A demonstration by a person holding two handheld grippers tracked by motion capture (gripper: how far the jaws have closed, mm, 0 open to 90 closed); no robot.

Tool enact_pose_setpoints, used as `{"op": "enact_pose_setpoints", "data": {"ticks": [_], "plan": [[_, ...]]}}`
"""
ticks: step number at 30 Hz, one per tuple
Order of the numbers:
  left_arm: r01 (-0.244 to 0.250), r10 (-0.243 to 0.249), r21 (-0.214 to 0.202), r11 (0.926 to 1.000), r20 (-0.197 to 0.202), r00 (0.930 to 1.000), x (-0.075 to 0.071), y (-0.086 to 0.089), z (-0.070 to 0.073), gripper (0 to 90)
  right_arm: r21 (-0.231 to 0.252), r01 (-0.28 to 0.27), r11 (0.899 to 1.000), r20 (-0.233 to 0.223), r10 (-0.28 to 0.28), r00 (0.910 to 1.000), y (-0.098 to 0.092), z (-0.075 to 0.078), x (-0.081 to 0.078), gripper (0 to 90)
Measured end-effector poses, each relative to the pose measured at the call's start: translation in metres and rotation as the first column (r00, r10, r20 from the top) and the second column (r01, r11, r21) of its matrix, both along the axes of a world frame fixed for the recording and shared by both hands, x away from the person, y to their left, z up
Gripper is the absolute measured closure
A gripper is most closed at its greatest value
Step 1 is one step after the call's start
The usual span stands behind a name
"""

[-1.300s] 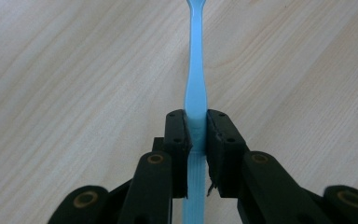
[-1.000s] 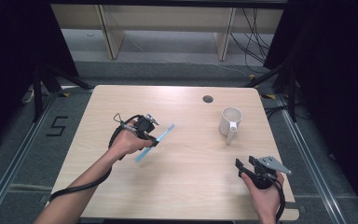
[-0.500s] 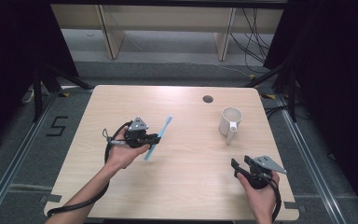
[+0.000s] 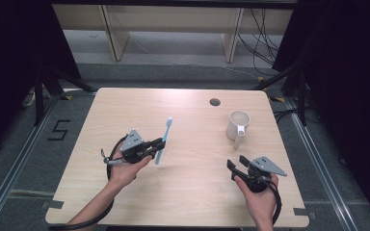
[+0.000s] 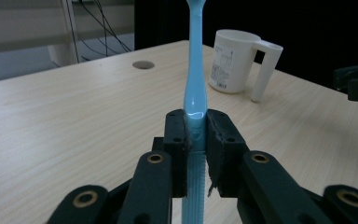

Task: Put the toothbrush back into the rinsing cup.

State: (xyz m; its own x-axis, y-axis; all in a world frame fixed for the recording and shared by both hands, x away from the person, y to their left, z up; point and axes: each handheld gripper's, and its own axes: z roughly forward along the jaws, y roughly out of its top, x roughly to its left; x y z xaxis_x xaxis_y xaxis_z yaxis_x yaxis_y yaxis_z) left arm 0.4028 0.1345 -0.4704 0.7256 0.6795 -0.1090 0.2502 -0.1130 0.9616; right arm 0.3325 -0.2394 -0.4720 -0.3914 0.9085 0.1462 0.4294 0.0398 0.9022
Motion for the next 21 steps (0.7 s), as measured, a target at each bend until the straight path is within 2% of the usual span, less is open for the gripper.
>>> {"op": "enact_pose_setpoints", "data": {"ticks": [1,2,3,4,5,6,7,8,10,12,13,14,16,17,19,20,21], "plan": [[0.003,-0.003,0.001,1.0000,0.012,0.9999,-0.001,-0.001,-0.001,78.6,0.026,-0.019,0.999,0.015,0.019,0.9997,0.005,0.003,0.001,48.7],[0.004,-0.004,-0.007,1.0000,0.020,0.9998,-0.001,-0.003,-0.001,78.6,0.056,-0.012,0.998,-0.002,0.013,0.9999,0.010,0.006,0.000,49.5],[0.006,-0.006,-0.009,0.9999,0.026,0.9996,-0.002,-0.005,-0.001,78.7,0.058,-0.044,0.997,0.032,0.043,0.9986,0.014,0.008,0.004,50.2],[0.006,-0.006,-0.016,0.9998,0.034,0.9994,-0.002,-0.007,-0.001,78.6,0.073,-0.062,0.995,0.044,0.059,0.9973,0.019,0.010,0.007,50.7],[0.009,-0.008,-0.019,0.9998,0.043,0.9990,-0.003,-0.009,-0.001,78.7,0.111,-0.074,0.991,0.045,0.069,0.9966,0.027,0.012,0.009,51.3],[0.009,-0.008,-0.019,0.9998,0.043,0.9990,-0.003,-0.009,-0.001,78.6,0.115,-0.098,0.988,0.057,0.092,0.9941,0.032,0.013,0.013,51.8],[0.012,-0.011,-0.027,0.9996,0.060,0.9981,-0.003,-0.012,0.000,78.7,0.134,-0.115,0.984,0.064,0.107,0.9922,0.039,0.015,0.016,52.2],[0.012,-0.011,-0.027,0.9996,0.060,0.9981,-0.003,-0.012,0.000,78.7,0.157,-0.137,0.978,0.069,0.128,0.9894,0.046,0.017,0.019,52.7],[0.013,-0.011,-0.032,0.9994,0.081,0.9966,-0.004,-0.016,0.001,78.7,0.135,-0.154,0.979,0.085,0.144,0.9860,0.057,0.022,0.026,54.1],[0.021,-0.019,-0.030,0.9993,0.084,0.9963,-0.003,-0.018,0.002,78.6,0.158,-0.181,0.971,0.091,0.168,0.9816,0.068,0.025,0.031,55.1],[0.026,-0.021,-0.044,0.9987,0.103,0.9944,-0.004,-0.021,0.001,78.6,0.150,-0.194,0.969,0.113,0.179,0.9775,0.072,0.027,0.034,55.2],[0.026,-0.021,-0.044,0.9987,0.103,0.9944,-0.004,-0.021,0.001,78.7,0.175,-0.211,0.962,0.109,0.194,0.9749,0.077,0.028,0.035,55.1],[0.023,-0.018,-0.042,0.9988,0.116,0.9930,-0.005,-0.023,0.001,78.6,0.177,-0.211,0.961,0.120,0.192,0.9740,0.081,0.029,0.037,55.1],[0.019,-0.014,-0.037,0.9991,0.142,0.9897,-0.005,-0.026,0.000,78.6,0.178,-0.218,0.960,0.142,0.194,0.9707,0.087,0.031,0.040,54.9],[0.011,-0.005,-0.039,0.9992,0.146,0.9893,-0.006,-0.027,-0.001,78.7,0.182,-0.231,0.956,0.159,0.203,0.9661,0.091,0.034,0.042,55.0],[0.006,0.000,-0.038,0.9992,0.152,0.9883,-0.007,-0.029,-0.001,78.6,0.180,-0.228,0.957,0.167,0.198,0.9658,0.092,0.035,0.042,55.1],[0.005,0.001,-0.041,0.9991,0.154,0.9881,-0.008,-0.030,-0.001,78.7,0.201,-0.238,0.950,0.165,0.206,0.9644,0.094,0.038,0.042,55.3]]}}
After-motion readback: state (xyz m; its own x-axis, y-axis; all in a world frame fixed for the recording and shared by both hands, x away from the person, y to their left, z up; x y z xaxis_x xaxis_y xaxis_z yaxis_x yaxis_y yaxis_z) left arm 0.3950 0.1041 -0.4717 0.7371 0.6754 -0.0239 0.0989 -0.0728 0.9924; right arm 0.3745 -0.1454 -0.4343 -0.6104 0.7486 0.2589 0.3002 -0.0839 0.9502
